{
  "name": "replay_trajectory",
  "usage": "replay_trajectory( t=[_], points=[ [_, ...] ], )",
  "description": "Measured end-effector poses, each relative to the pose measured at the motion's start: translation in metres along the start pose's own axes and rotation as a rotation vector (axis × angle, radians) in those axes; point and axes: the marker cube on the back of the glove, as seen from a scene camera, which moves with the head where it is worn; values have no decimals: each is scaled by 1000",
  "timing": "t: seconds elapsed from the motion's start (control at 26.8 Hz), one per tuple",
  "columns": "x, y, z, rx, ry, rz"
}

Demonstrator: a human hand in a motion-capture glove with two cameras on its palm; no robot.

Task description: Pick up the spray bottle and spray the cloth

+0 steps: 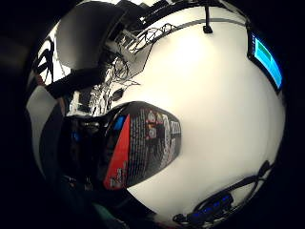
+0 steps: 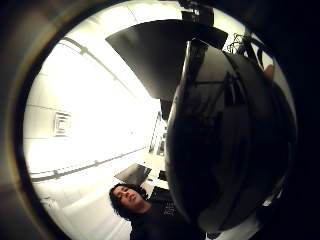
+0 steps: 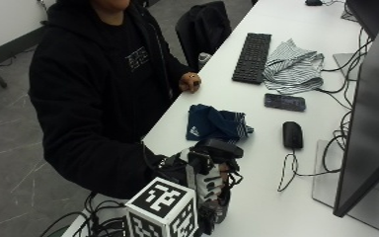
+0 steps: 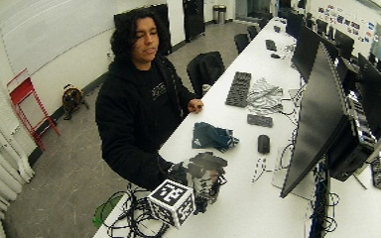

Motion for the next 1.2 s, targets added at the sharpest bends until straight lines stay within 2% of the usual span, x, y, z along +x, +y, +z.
replay_trajectory(
  t=[0.26, 0.86, 1.01, 1.2],
  points=[
    [3, -11, 14, 132, -26, -27],
    [1, 4, 5, 61, 34, -76],
    [-8, 9, 5, -27, 59, -62],
    [-57, 28, 11, -301, 158, -90]
  ],
)
